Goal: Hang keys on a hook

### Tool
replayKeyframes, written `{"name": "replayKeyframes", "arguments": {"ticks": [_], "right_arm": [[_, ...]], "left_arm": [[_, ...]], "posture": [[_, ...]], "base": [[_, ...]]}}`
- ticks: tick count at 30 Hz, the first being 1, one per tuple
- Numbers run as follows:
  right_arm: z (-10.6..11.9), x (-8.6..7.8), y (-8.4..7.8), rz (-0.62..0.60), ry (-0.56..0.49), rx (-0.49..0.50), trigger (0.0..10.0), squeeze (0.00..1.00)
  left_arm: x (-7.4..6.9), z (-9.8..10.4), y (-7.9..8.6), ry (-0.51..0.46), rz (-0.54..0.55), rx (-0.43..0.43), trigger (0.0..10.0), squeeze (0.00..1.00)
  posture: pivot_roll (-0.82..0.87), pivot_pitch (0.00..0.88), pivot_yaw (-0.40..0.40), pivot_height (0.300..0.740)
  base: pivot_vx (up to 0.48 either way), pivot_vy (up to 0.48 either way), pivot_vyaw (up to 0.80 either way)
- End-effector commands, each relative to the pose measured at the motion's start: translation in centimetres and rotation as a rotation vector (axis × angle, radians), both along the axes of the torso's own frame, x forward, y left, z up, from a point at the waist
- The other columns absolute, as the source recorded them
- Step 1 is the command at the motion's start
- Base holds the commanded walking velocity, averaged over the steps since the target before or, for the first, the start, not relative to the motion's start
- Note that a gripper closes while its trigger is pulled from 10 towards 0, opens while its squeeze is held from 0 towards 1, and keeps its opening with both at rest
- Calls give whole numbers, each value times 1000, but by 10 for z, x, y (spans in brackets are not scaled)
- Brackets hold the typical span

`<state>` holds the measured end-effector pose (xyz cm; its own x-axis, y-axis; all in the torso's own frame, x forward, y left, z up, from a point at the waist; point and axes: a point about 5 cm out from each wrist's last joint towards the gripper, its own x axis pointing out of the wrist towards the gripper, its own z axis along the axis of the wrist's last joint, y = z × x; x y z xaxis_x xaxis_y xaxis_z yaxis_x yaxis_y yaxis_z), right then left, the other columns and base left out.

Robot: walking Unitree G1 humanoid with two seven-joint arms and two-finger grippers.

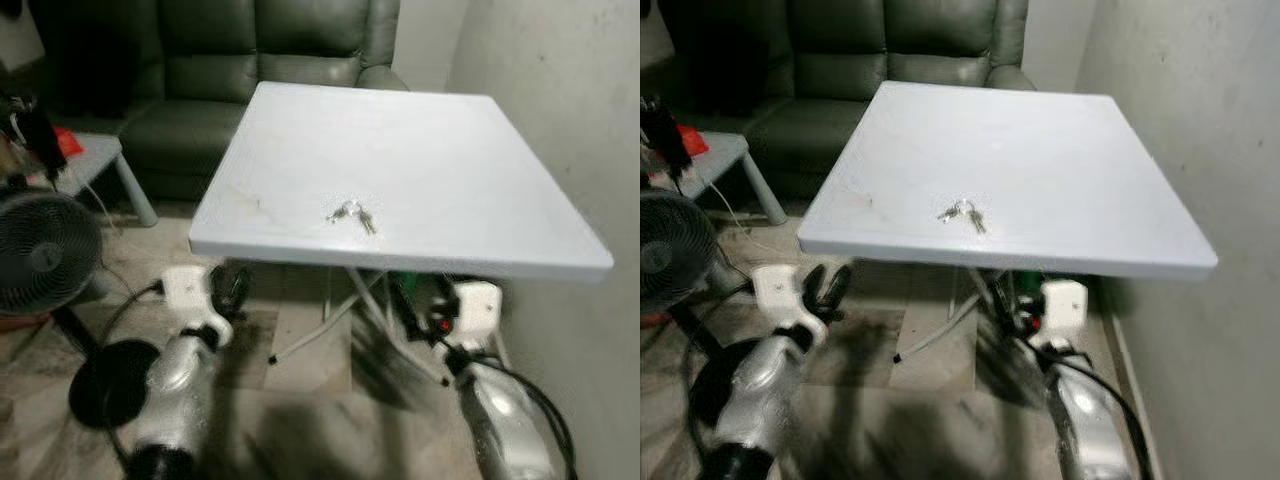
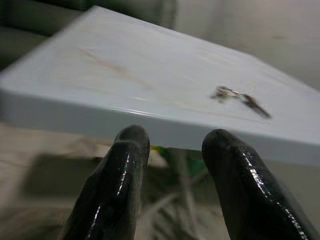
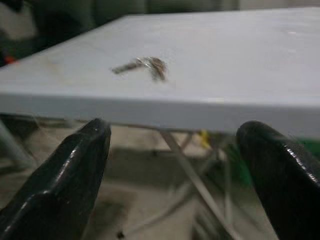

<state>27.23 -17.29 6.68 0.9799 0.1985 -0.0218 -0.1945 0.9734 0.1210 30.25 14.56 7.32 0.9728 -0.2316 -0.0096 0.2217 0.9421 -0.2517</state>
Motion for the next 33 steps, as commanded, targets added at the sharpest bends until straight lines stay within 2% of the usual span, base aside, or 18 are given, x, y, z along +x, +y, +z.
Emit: {"name": "replayKeyframes", "arguments": {"ticks": [1, 15, 21, 25, 33], "right_arm": [[8, 5, 6, 20, -31, 10, 10000, 0], [7, 4, 9, 34, -30, 14, 10000, 0], [7, 4, 10, 39, -30, 15, 10000, 0], [7, 4, 10, 43, -29, 14, 10000, 0], [7, 5, 11, 50, -29, 17, 10000, 0]], "left_arm": [[3, 4, 7, -12, 18, 21, 10000, 0], [5, 1, 9, 28, 43, 73, 10000, 0], [6, 0, 8, 45, 22, 71, 10000, 0], [6, 0, 5, 56, -3, 121, 10000, 0], [5, -2, -1, 72, -45, 114, 10000, 0]], "posture": [[-50, 0, -49, 740], [-46, 0, -47, 740], [-44, 0, -48, 740], [-43, 0, -48, 740], [-44, 0, -48, 740]], "base": [[0, 240, 0], [0, 0, 0], [0, 0, 0], [0, 0, 0], [0, 0, 0]]}}
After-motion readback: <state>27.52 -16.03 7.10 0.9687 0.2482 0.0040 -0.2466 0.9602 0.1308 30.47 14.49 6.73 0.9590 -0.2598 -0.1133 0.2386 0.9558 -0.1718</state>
